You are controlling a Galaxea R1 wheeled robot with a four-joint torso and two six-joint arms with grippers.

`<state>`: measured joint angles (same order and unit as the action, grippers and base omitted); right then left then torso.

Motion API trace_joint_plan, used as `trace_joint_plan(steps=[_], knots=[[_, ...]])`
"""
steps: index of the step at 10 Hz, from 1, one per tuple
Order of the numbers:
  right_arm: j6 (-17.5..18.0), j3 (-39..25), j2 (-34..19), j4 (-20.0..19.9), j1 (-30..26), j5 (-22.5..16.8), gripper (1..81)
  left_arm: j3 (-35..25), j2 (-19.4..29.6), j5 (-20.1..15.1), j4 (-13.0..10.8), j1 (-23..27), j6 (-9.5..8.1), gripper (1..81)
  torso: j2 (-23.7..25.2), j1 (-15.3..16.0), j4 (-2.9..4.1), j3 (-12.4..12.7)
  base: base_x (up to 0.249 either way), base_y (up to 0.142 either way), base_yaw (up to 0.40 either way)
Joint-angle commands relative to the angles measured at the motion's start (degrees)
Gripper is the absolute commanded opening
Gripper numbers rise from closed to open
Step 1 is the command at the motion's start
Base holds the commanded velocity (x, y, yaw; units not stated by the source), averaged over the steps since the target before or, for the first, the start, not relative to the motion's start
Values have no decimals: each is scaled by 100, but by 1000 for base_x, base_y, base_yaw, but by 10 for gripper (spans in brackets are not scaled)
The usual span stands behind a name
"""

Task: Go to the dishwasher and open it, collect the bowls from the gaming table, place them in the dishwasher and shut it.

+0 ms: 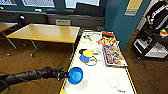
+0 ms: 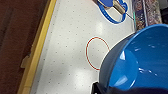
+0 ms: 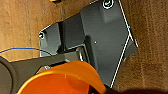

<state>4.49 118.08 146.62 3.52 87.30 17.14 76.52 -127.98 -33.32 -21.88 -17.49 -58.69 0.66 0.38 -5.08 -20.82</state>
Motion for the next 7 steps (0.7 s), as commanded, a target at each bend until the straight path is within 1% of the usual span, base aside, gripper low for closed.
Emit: trace_joint_plan(steps=[1, 2, 3, 4, 5, 6, 7], knots=[[8, -67, -183, 78, 12, -457, 10, -1614, 2100, 791, -976, -422, 182, 10, 0, 0, 0, 0, 0, 0, 0], [8, -67, -191, 70, 30, -457, 10, -1588, 2407, 1317, -1239, -1092, 304, 10, 0, 0, 0, 0, 0, 0, 0], [8, -40, -200, 61, 55, -466, 10, -1457, 2556, 1720, -1554, -1756, 393, 10, 0, 0, 0, 0, 0, 0, 0], [17, -32, -218, 61, 73, -466, 10, -1203, 2618, 2168, -1835, -2392, 393, 10, 0, 0, 0, 0, 0, 0, 0], [17, -32, -227, 61, 99, -466, 10, -888, 2697, 2815, -2029, -2911, 393, 10, 0, 0, 0, 0, 0, 0, 0], [17, -32, -227, 70, 135, -475, 10, -528, 2689, 3387, -2100, -3427, 393, 10, 0, 0, 0, 0, 0, 0, 0], [9, -32, -209, 78, 170, -475, 10, -158, 2558, 3734, -2179, -3842, 393, 10, 0, 0, 0, 0, 0, 0, 0]])
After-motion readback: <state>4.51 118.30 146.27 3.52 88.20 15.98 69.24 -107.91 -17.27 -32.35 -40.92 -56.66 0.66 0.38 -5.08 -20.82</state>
